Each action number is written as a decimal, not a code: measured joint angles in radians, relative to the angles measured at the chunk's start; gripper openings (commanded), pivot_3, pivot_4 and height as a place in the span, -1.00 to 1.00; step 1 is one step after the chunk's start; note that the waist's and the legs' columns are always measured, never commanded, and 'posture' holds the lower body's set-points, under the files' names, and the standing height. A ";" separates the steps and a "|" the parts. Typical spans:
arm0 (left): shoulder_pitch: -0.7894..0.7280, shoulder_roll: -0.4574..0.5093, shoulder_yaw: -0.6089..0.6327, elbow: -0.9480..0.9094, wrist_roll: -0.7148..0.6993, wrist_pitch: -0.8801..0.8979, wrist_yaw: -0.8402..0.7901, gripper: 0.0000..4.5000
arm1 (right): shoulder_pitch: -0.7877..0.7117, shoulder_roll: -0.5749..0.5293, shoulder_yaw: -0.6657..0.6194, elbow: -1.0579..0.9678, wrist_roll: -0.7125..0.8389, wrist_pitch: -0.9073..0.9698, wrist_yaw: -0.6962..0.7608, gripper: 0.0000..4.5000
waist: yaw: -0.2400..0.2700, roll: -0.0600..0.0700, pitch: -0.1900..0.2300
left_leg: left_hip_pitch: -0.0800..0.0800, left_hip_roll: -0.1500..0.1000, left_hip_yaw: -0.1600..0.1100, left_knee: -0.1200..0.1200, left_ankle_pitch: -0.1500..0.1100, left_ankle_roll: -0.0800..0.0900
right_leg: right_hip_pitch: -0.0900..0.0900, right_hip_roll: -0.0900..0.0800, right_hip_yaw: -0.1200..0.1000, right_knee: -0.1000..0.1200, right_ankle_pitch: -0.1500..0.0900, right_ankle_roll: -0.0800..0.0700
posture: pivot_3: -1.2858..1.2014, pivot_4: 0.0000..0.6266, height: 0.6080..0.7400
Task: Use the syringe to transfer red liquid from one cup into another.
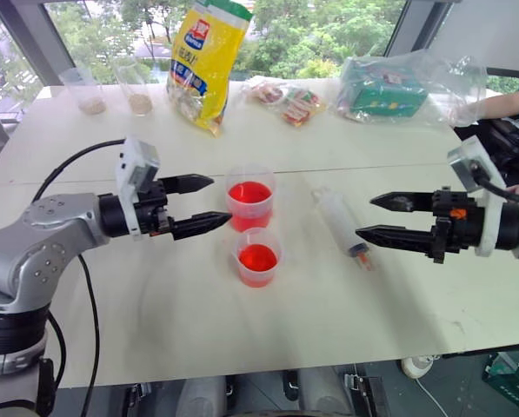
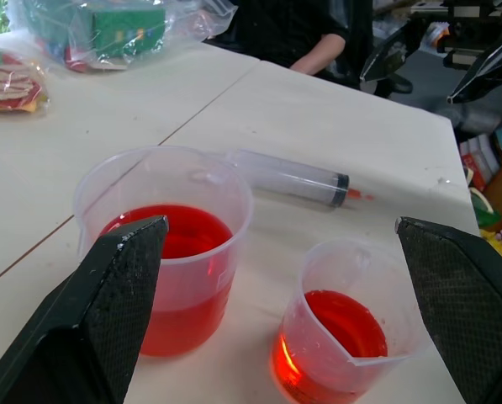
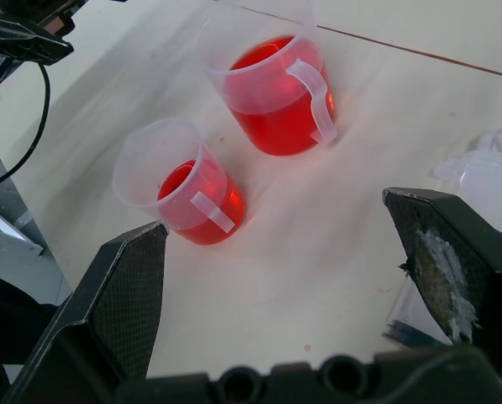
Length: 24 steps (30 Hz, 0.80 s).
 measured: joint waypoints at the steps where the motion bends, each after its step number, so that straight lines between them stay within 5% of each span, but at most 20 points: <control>1: 0.000 -0.002 0.000 0.000 0.000 0.000 0.003 1.00 | 0.000 0.000 0.000 0.000 0.000 0.000 -0.001 0.98 | 0.000 0.000 0.000 | 0.000 0.000 0.000 0.000 0.000 0.000 | 0.000 0.000 0.000 0.000 0.000 0.000 | 0.03 -0.52 1.00; 17: 0.000 -0.004 -0.001 0.000 0.000 -0.002 0.006 1.00 | -0.008 -0.003 0.037 0.027 -0.016 -0.002 -0.021 0.98 | 0.000 0.000 0.000 | 0.000 0.000 0.000 0.000 0.000 0.000 | 0.000 0.000 0.000 0.000 0.000 0.000 | 0.03 -0.52 1.00; 24: -0.004 -0.015 -0.002 0.000 0.000 -0.006 0.005 1.00 | -0.138 -0.005 0.189 0.112 -0.110 0.049 -0.114 0.98 | -0.002 0.000 0.000 | 0.000 0.000 0.000 0.000 0.000 0.000 | 0.000 0.000 0.000 0.000 0.000 0.000 | 0.03 -0.52 1.00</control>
